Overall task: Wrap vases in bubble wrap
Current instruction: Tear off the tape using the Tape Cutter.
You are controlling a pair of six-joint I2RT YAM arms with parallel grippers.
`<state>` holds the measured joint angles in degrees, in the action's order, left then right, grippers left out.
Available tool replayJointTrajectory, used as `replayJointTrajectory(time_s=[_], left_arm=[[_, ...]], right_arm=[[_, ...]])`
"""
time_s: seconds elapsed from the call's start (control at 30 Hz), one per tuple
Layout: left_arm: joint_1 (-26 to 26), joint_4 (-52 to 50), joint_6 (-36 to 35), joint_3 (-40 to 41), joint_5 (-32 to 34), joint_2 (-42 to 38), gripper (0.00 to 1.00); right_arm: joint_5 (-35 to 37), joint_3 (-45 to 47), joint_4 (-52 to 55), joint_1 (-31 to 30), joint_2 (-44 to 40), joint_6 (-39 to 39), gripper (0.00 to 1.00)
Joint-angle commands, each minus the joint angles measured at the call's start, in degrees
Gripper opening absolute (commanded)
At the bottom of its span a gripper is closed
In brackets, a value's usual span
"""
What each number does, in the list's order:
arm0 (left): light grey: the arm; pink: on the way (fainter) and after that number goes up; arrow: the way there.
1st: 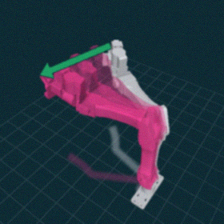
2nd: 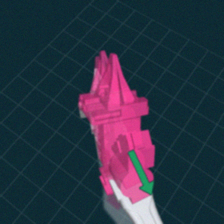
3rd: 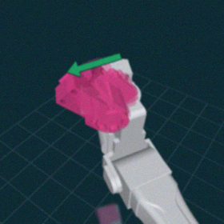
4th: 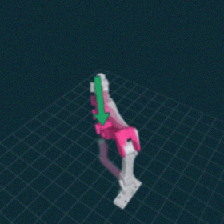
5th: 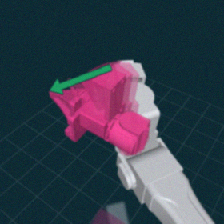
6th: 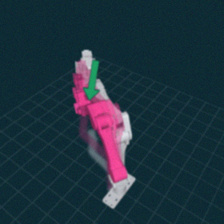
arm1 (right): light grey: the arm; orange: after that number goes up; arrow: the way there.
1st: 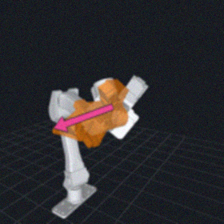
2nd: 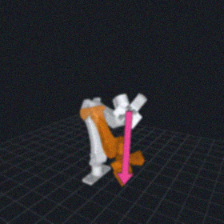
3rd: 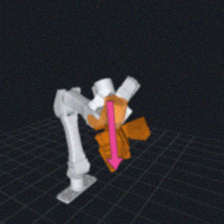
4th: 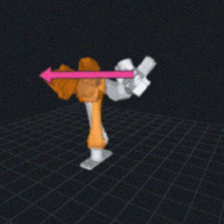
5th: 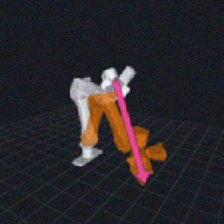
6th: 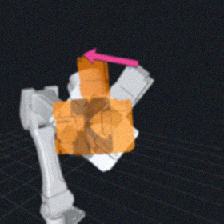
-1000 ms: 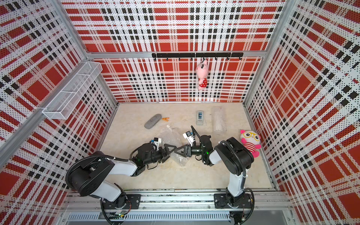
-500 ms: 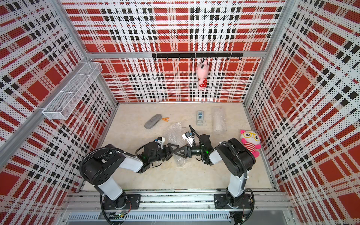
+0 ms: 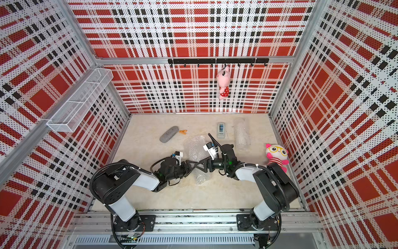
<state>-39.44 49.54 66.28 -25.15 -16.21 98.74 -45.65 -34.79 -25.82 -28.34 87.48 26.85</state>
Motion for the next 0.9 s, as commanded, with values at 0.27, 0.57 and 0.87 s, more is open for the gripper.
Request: replayJointTrajectory(time_s=[0.27, 0.57, 0.87], left_arm=[[-1.43, -7.43, -3.08, -0.47, -0.51, 1.73, 0.57], [-2.92, -10.65, -4.91, -2.38, 1.33, 1.37, 0.56], [-3.60, -17.39, -7.96, -4.98, 4.30, -0.17, 0.56]], right_arm=[[20.73, -5.88, 17.13, 12.22, -7.49, -2.00, 0.50], [21.37, -36.92, 37.07, 18.84, 15.74, -9.52, 0.37], [23.49, -56.14, 46.62, 20.16, 30.84, -12.15, 0.32]])
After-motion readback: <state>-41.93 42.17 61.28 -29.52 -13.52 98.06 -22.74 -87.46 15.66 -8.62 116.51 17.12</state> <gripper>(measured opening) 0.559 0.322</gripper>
